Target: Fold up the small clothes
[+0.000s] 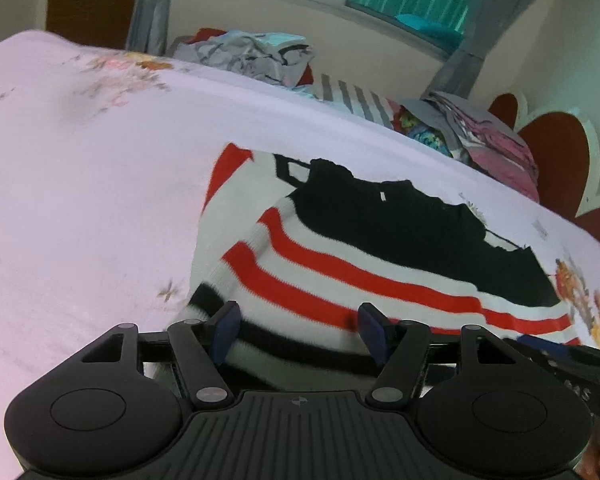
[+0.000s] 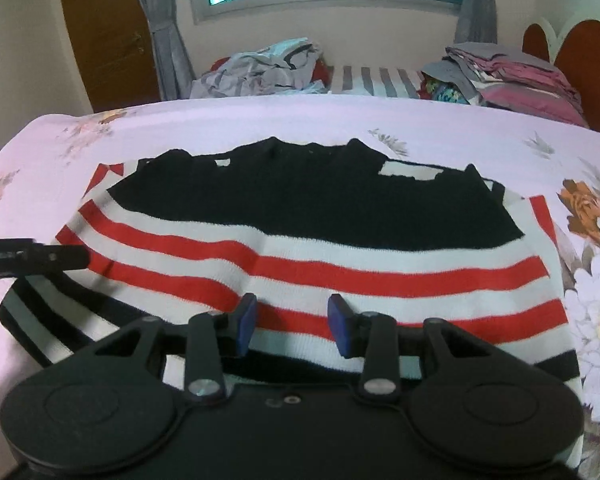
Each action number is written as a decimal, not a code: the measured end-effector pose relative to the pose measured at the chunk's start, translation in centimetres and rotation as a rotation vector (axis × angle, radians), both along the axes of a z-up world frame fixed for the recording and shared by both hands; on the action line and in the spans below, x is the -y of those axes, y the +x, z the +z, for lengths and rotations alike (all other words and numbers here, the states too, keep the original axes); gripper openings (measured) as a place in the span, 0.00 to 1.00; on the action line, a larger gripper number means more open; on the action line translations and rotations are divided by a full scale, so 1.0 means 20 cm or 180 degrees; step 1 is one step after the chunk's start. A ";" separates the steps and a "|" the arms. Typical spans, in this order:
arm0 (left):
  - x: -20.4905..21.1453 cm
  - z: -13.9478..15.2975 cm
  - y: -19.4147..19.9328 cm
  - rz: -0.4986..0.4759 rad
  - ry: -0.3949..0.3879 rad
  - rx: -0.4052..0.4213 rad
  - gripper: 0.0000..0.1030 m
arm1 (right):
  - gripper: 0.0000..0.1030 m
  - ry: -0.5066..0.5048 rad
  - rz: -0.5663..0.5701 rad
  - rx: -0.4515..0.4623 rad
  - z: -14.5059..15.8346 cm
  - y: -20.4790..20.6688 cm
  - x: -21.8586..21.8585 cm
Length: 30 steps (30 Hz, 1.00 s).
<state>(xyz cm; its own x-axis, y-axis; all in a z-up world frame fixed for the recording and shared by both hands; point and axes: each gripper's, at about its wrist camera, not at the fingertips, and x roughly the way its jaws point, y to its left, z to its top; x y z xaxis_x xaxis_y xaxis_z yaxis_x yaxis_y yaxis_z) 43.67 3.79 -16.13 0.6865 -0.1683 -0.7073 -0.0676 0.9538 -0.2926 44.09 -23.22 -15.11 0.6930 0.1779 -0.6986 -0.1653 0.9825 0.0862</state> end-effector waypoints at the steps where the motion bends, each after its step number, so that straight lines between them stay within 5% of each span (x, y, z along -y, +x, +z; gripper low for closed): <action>1: -0.01 0.01 -0.02 0.0002 -0.0008 -0.0015 0.65 | 0.38 0.0030 0.0000 0.0042 0.01 0.00 0.00; 9: -0.06 0.02 -0.18 0.0031 -0.0057 -0.0221 0.76 | 0.42 -0.0073 0.0071 -0.0033 -0.03 0.04 -0.08; 17: -0.13 -0.04 -0.27 0.0073 -0.0438 -0.0492 0.84 | 0.44 -0.0090 -0.0017 -0.0020 0.04 0.01 -0.09; 21: -0.17 -0.13 -0.26 0.0199 -0.0777 -0.0640 0.85 | 0.44 -0.0108 -0.0084 0.0045 0.10 -0.01 -0.09; 30: -0.23 -0.25 -0.16 0.0457 -0.1573 -0.0362 0.88 | 0.45 -0.0077 -0.0278 -0.0083 0.05 0.01 -0.08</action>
<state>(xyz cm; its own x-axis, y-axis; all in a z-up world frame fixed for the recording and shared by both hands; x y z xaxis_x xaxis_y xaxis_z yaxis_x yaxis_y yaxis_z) 40.42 8.44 -21.06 0.6508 -0.4104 -0.6388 -0.2450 0.6828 -0.6883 44.27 -21.62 -14.12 0.6866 0.1004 -0.7201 -0.0770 0.9949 0.0653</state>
